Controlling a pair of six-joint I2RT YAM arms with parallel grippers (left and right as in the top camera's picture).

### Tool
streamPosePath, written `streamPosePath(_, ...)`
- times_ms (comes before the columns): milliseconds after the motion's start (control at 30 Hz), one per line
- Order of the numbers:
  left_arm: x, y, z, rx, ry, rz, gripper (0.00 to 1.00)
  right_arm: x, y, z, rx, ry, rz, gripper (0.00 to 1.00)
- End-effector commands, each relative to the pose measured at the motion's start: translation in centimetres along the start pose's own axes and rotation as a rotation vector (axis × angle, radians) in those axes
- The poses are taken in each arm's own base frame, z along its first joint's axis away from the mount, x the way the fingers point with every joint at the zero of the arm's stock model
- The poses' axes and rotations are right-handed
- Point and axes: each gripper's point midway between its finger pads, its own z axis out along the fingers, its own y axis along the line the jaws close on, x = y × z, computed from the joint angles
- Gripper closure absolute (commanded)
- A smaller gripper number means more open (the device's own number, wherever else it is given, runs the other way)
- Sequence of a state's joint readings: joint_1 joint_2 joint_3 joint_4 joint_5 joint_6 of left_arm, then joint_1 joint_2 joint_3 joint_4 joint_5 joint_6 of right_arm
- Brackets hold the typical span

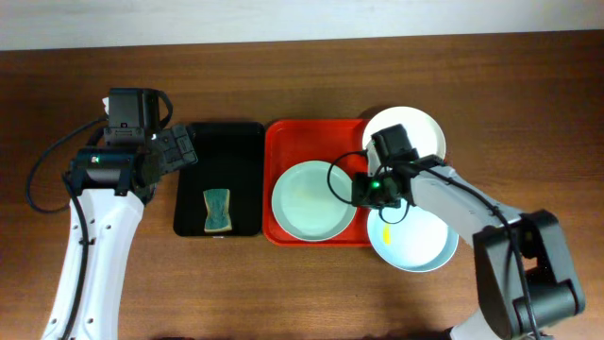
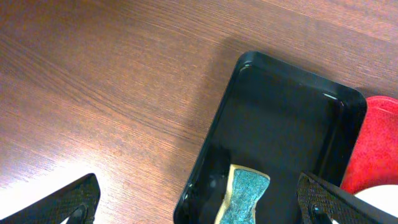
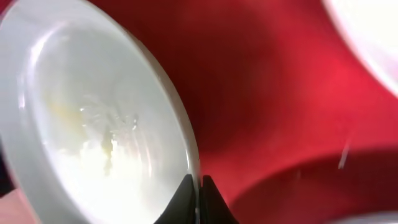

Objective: Clean dirty plates on tray and stack at the side
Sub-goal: 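Grip the light green plate rim with the right gripper and lift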

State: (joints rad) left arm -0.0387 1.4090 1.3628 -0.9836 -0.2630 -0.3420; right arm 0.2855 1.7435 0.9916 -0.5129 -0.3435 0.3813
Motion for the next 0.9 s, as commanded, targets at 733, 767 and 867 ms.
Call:
streamPosePath(733, 0.0, 0.3, 0.2, -0.016, -0.001, -0.018, 0.01, -7.5, 11.1, -8.1, 0.008, -0.275, -0.09, 0.96)
streamPosePath(767, 0.0, 0.3, 0.2, -0.016, 0.0, -0.018, 0.01, -7.8, 11.9, -7.5, -0.007, -0.285, -0.106, 0.96)
streamPosePath(867, 0.0, 0.3, 0.2, -0.016, -0.001, -0.018, 0.01, -8.7, 13.1, -5.8, -0.025, -0.318, -0.115, 0.96)
